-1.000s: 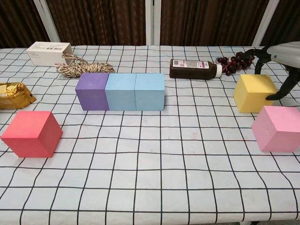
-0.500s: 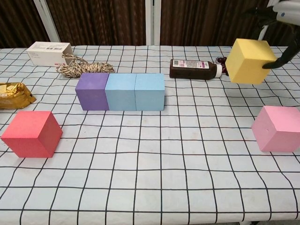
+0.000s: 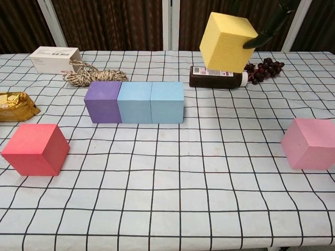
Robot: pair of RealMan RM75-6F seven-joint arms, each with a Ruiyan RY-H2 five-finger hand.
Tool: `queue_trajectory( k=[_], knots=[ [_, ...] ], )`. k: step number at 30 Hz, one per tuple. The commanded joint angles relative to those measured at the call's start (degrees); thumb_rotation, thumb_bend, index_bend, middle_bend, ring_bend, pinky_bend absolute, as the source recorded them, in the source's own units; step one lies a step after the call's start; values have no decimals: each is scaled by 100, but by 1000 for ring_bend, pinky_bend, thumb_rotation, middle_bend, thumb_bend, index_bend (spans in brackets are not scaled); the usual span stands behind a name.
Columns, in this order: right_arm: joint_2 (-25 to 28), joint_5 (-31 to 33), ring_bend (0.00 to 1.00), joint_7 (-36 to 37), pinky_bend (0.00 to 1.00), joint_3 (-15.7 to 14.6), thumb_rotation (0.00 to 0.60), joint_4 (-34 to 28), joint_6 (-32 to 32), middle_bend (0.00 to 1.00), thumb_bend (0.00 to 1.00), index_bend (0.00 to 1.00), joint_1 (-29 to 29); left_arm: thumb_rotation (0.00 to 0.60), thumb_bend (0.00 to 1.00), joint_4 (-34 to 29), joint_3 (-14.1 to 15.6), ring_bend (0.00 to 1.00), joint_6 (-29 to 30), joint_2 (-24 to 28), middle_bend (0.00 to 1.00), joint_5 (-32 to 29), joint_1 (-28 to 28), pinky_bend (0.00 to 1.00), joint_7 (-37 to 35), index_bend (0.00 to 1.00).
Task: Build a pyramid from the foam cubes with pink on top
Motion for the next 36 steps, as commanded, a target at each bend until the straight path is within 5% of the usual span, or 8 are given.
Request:
queue_trajectory(
  k=[1,15,36],
  knots=[
    [-372,883,105,-404,38,120,600,-153,-19,477,113,0,484,600,57,51,-7,48,2,-10,104,2,15,162,-78,127],
    [-1372,2594,106,-1780,38,102,600,118,649,482,111,0,1888,600,57,290,29,48,32,20,104,75,110,162,-439,127],
    [-2005,3328,119,-2152,38,14,600,773,860,489,111,0,2522,600,57,414,29,48,7,12,103,130,153,162,-624,128]
  ],
)
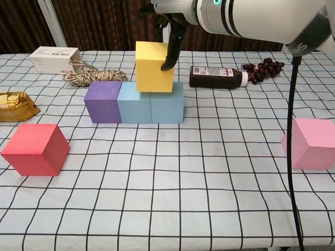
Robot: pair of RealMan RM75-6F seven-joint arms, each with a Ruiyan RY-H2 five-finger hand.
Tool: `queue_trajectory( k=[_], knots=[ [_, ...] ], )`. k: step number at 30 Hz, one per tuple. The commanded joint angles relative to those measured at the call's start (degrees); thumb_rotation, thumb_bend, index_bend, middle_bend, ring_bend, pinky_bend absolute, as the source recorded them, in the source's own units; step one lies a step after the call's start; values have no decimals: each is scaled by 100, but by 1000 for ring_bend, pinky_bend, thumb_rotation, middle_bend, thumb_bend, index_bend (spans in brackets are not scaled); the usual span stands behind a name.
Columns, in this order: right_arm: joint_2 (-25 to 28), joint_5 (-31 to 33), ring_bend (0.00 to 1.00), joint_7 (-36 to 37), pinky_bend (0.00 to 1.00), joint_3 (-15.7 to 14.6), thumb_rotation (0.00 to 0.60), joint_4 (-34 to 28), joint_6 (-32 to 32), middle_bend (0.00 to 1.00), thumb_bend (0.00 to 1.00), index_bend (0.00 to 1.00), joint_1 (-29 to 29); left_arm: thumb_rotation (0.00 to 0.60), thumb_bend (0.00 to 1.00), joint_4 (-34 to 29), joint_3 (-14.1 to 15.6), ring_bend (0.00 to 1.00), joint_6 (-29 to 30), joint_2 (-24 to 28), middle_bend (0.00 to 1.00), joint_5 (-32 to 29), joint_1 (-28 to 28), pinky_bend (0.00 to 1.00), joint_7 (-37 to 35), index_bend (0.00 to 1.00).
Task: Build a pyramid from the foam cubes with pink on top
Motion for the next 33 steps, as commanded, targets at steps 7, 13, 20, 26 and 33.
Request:
queue_trajectory(
  k=[7,13,20,26,33],
  knots=[
    [-83,91,119,-1,38,-50,600,116,-20,489,112,0,63,600,58,27,5,48,-21,-13,104,-4,13,162,-15,128],
    [-162,200,119,-34,38,-49,600,203,-41,489,112,0,137,600,58,49,8,48,-18,-9,104,3,30,163,-44,127],
    [-232,316,119,-105,38,-51,600,273,-5,489,112,0,214,600,57,95,17,48,-30,-11,104,-1,49,162,-101,127],
    [-296,413,120,-152,38,-42,600,367,-14,488,113,0,275,600,57,145,13,48,-26,-18,104,-11,67,162,-155,127],
    [-339,520,119,-180,38,-9,600,445,-28,487,113,0,329,600,57,234,26,48,-82,-21,104,-36,80,162,-286,127]
  ],
)
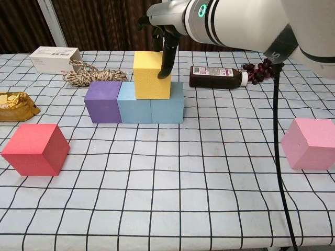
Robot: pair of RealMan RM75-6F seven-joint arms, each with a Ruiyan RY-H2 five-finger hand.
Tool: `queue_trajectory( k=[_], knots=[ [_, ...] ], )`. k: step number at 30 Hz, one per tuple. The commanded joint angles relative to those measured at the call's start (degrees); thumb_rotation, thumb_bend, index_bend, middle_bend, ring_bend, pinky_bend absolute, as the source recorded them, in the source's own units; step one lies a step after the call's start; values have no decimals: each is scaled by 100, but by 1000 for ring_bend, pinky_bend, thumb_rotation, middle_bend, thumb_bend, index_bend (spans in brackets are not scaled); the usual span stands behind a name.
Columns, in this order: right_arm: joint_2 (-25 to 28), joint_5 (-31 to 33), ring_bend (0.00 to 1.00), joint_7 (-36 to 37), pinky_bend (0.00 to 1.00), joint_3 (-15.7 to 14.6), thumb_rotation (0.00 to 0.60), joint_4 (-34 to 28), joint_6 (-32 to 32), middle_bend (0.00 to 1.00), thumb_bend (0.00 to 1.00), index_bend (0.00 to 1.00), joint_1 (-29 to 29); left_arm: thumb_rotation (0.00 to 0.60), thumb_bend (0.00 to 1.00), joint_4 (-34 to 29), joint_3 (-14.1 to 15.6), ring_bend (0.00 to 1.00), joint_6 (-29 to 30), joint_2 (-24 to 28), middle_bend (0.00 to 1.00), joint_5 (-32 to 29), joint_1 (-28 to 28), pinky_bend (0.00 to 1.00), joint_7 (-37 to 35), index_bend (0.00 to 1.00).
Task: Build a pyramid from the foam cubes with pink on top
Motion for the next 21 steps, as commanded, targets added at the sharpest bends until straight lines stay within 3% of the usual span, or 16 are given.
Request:
queue_trajectory(
  k=[1,21],
  knots=[
    [-7,13,120,-9,38,7,600,12,-2,487,113,0,15,600,58,42,5,48,-30,-4,104,-11,0,162,-55,127],
    [-61,185,119,-148,38,25,600,106,15,487,113,0,132,600,57,189,-2,48,-92,-49,104,-55,23,161,-205,127]
  ],
)
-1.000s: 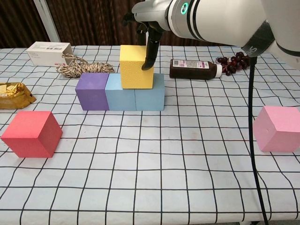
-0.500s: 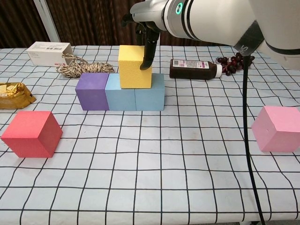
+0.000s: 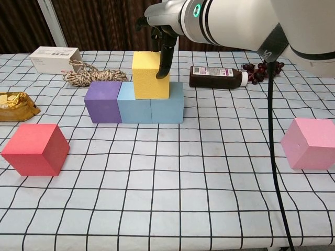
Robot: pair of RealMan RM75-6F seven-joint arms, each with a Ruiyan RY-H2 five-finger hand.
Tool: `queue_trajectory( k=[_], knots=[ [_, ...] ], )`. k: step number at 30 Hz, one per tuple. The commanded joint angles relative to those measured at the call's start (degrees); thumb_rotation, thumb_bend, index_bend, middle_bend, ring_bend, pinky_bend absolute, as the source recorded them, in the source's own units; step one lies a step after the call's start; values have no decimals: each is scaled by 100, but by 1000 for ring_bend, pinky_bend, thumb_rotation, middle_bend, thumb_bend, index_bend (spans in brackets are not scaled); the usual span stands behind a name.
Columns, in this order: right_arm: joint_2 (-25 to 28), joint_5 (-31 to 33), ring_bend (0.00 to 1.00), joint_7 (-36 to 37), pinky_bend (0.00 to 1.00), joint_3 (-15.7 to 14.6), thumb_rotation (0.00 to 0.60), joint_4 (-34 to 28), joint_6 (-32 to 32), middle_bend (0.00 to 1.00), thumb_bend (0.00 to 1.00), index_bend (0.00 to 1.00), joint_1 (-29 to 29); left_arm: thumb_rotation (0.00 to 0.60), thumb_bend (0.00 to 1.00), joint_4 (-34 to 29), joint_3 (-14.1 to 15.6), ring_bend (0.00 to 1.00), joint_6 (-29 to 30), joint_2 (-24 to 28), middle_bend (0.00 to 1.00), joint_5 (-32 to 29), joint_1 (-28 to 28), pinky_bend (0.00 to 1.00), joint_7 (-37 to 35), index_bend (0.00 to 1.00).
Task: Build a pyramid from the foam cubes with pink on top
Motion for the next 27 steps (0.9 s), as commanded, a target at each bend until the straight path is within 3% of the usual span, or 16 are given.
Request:
queue_trajectory(
  k=[1,27],
  knots=[
    [1,10,119,-26,38,5,600,-4,18,487,113,0,17,600,57,13,-4,48,-2,-1,104,0,2,162,-18,127],
    [-81,374,119,-384,39,111,600,-102,280,487,113,0,192,600,58,164,21,48,-115,-21,104,4,-1,161,-254,127]
  ],
)
